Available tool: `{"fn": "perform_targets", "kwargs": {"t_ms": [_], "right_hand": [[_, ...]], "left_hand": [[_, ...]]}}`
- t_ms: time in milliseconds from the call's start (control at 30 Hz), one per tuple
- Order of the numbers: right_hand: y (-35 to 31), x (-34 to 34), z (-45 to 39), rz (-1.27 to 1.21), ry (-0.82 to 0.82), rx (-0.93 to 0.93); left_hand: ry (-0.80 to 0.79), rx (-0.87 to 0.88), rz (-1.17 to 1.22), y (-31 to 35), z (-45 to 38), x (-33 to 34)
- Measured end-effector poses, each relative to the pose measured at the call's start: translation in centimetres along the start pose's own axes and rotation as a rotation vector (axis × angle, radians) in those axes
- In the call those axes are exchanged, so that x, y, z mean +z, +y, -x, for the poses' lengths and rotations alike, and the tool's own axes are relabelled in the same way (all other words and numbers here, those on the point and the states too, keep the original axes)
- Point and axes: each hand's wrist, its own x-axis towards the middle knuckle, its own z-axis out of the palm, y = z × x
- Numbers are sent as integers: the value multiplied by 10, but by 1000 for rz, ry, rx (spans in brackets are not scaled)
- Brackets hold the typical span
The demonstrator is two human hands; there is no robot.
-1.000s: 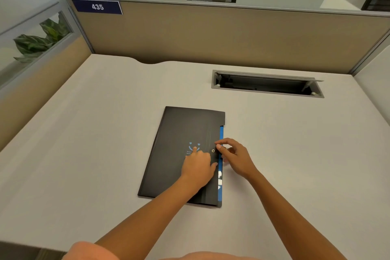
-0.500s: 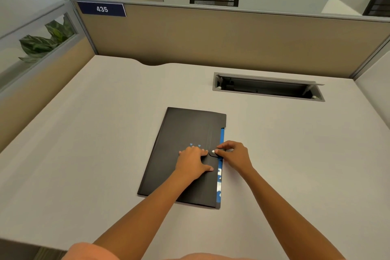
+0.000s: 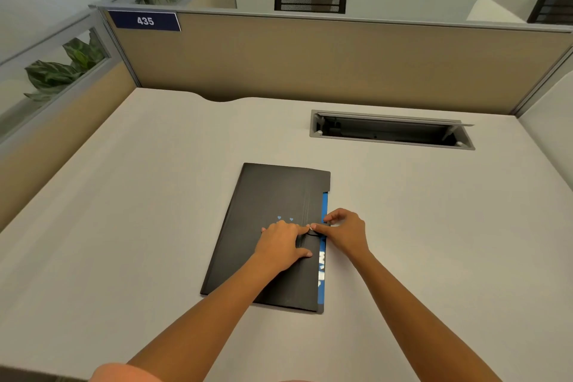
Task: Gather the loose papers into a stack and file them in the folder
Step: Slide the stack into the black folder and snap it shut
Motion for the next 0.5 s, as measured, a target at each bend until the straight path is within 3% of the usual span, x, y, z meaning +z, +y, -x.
{"fn": "perform_targets", "kwargs": {"t_ms": [500], "right_hand": [[-9,0,-3,126,-38,59]], "left_hand": [[83,35,-131,5,-10,0]]}}
